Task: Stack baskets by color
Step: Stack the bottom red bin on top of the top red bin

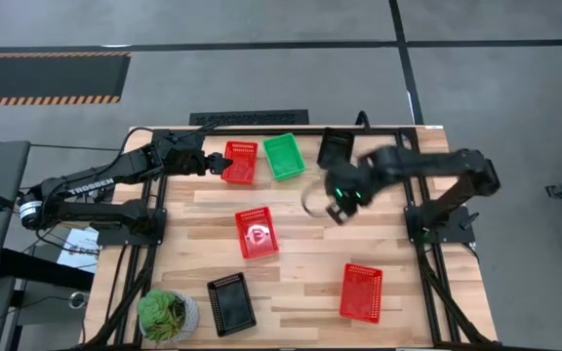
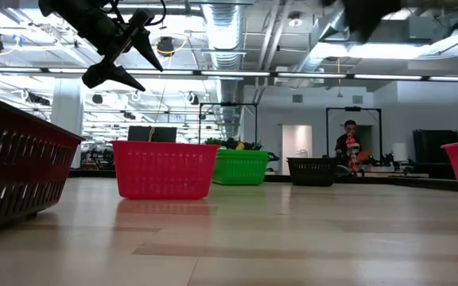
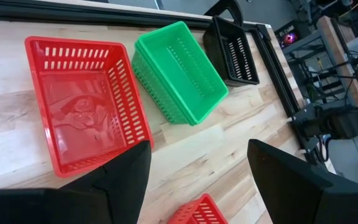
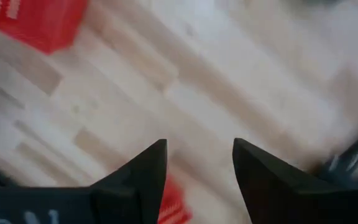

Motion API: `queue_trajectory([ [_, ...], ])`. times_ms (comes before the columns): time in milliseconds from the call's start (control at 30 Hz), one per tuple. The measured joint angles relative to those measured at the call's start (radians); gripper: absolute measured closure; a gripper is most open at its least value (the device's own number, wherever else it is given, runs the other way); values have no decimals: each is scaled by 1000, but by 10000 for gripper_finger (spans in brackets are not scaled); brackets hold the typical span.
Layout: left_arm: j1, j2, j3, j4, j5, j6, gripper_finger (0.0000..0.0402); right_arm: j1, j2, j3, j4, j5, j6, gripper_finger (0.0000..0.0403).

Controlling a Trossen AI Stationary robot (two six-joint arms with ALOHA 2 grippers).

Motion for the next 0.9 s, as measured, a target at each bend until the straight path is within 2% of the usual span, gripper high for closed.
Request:
queue_trajectory([
  [200, 0, 0, 0, 0, 10, -8, 145, 275, -86, -144, 7, -54, 557, 199],
  [433, 0, 0, 0, 1, 28, -17, 145, 520, -129, -332, 70, -117, 1048, 189],
  [700, 0, 0, 0, 1, 45, -18, 145, 687, -136, -522, 385, -135, 1352, 186],
  [900, 0, 0, 0, 1, 44, -14, 145, 728, -74, -601, 569, -161, 1370, 186],
])
